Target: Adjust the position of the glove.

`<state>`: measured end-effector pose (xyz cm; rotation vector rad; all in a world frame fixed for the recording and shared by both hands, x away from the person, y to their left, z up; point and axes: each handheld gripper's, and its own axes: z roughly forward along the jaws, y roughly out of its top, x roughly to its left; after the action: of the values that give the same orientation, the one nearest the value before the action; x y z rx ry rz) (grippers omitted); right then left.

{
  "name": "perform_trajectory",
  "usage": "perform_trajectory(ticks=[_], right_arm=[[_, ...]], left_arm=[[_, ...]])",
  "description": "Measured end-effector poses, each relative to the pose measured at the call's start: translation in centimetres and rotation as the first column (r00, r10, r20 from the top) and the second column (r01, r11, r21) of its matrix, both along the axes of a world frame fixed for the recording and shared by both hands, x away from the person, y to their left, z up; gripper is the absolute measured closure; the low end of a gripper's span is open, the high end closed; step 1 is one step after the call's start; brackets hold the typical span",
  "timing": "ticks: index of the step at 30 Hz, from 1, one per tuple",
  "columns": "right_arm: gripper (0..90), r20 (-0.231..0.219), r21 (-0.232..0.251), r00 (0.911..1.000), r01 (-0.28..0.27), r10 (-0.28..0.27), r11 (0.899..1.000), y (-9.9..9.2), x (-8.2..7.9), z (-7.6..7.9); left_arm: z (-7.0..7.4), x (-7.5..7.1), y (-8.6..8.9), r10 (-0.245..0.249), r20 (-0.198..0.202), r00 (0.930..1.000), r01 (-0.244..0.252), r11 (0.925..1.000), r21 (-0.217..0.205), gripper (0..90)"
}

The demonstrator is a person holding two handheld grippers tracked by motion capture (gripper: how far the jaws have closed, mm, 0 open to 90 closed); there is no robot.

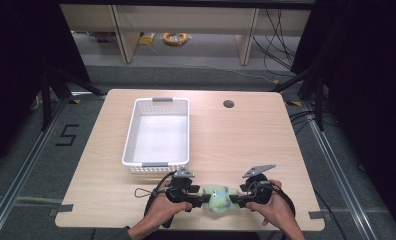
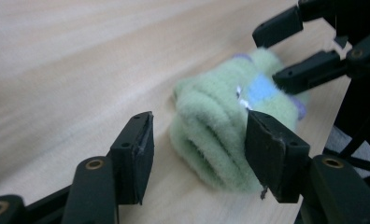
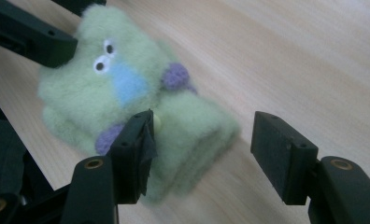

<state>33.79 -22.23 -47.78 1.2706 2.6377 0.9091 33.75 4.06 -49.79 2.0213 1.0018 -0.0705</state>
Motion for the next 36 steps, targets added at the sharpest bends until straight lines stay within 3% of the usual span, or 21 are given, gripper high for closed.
perform_trajectory(ticks=[4,5,6,13,16,17,18,20,21,23,24,27,28,30,36], right_arm=[[41.6,-0.017,0.002,0.9998,0.010,-0.010,1.000,-0.1,-0.1,-0.1],[41.9,-0.012,0.011,0.9998,0.013,-0.012,1.000,0.0,-0.2,-0.2],[41.9,-0.015,-0.001,0.9999,0.007,-0.007,1.000,0.0,-0.2,-0.1],[42.0,-0.017,0.011,0.9999,-0.003,0.003,1.000,-0.1,0.3,-0.7],[42.2,-0.034,0.016,0.9994,0.005,-0.005,1.000,0.0,0.3,-0.8],[42.2,-0.060,0.017,0.9982,0.009,-0.008,1.000,0.0,0.3,-0.8],[42.3,-0.046,0.025,0.9989,0.005,-0.004,1.000,0.0,0.4,-1.0],[43.2,-0.062,0.037,0.9980,0.009,-0.007,0.999,-0.1,0.4,-1.2],[43.4,-0.087,0.042,0.9959,0.028,-0.025,0.999,-0.1,0.3,-1.2],[43.7,-0.080,0.062,0.9966,0.024,-0.019,0.998,-0.2,0.5,-1.5],[44.8,-0.108,0.059,0.9936,0.040,-0.034,0.997,-0.2,0.4,-1.4],[46.4,-0.104,0.065,0.9942,0.033,-0.026,0.997,-0.2,0.4,-1.5],[47.7,-0.081,0.069,0.9966,0.021,-0.015,0.997,-0.2,0.4,-1.5],[50.6,-0.099,0.090,0.9948,0.033,-0.024,0.995,0.0,0.2,-1.6],[62.4,-0.102,0.126,0.9944,-0.017,0.030,0.992,-0.4,0.3,-1.8]], left_arm=[[-0.4,0.0,-0.3,-0.011,-0.014,0.9998,0.011,0.9999,0.004,39.7],[-0.5,-0.1,-0.4,0.002,-0.013,0.9999,-0.002,0.9998,0.022,39.8],[-0.6,-0.1,-0.5,-0.008,-0.018,0.9998,0.008,1.0000,0.002,39.9],[-1.0,0.1,-0.6,-0.018,-0.022,0.9996,0.018,0.9998,0.006,43.5],[-1.2,0.1,-0.7,-0.038,-0.029,0.9989,0.038,0.9993,0.002,44.9],[-1.2,0.1,-0.7,-0.044,-0.022,0.9988,0.044,0.9990,0.009,45.6],[-1.2,0.1,-0.8,-0.047,-0.019,0.9987,0.047,0.9988,0.015,45.6],[-1.4,0.2,-0.8,-0.057,-0.032,0.9979,0.057,0.9984,0.003,46.6],[-1.4,0.3,-0.7,-0.064,-0.034,0.9974,0.064,0.9979,-0.001,47.7],[-1.5,0.2,-0.8,-0.070,-0.026,0.9972,0.070,0.9975,0.001,49.3],[-1.5,0.2,-0.8,-0.073,-0.026,0.9970,0.073,0.9974,-0.001,50.4],[-1.5,0.1,-0.9,-0.076,-0.024,0.9968,0.076,0.9971,-0.003,54.2],[-1.5,0.1,-1.0,-0.082,-0.028,0.9962,0.082,0.9966,-0.004,56.2],[-1.4,0.1,-1.0,-0.093,-0.030,0.9952,0.093,0.9956,-0.003,59.4],[-1.4,-0.2,-1.2,-0.097,-0.010,0.9952,0.097,0.9953,-0.007,69.0]])
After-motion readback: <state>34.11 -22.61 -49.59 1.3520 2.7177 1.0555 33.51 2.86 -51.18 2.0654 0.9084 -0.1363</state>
